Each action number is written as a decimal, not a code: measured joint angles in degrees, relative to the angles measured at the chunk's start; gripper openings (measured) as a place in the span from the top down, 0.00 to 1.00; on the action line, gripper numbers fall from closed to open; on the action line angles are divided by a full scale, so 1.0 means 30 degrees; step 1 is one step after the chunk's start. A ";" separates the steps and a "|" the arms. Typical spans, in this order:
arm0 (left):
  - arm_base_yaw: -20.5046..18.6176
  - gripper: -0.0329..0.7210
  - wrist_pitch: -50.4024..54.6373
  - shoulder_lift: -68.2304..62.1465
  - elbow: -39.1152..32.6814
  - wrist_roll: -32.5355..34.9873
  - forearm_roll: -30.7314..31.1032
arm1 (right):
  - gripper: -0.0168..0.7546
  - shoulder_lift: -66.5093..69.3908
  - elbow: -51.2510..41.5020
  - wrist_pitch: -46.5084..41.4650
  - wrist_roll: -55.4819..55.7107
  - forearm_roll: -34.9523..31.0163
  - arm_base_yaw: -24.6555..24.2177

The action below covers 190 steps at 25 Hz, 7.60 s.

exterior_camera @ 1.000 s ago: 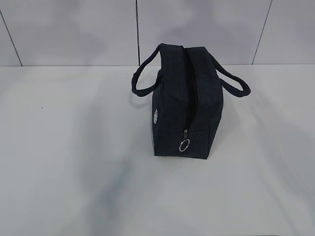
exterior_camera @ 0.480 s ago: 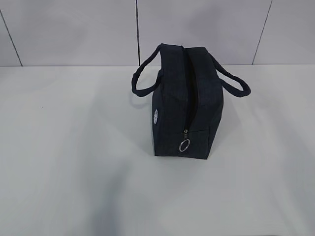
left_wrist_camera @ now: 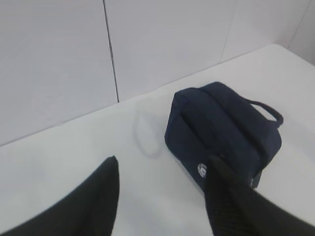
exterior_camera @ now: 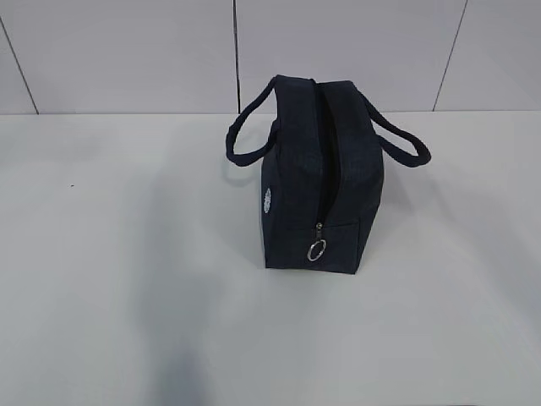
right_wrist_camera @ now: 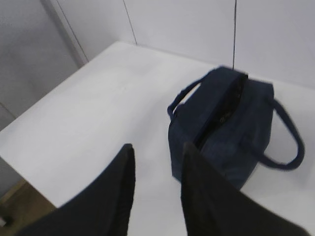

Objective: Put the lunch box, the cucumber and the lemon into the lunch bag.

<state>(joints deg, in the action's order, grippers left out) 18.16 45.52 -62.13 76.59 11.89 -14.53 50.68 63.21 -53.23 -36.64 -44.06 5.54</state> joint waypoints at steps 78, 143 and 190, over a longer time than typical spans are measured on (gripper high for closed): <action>0.0000 0.46 -0.3205 0.5307 -0.8785 0.0175 -0.0453 | 0.36 1.6321 -0.6204 1.1569 -1.2551 -1.9653 0.5938; 0.0568 0.47 -0.3205 0.5307 -0.8785 0.0175 -0.0453 | 0.98 1.6241 -0.4630 0.9139 -0.7525 -1.2871 0.5970; 0.0568 0.47 -0.3295 0.5307 -0.8785 0.0175 -0.0539 | 0.43 1.8721 -0.3935 0.8951 -0.9332 -1.9460 0.5970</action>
<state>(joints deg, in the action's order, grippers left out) 19.86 35.64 -46.21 50.23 12.41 -16.15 106.84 51.40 -26.38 -64.63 -102.44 23.45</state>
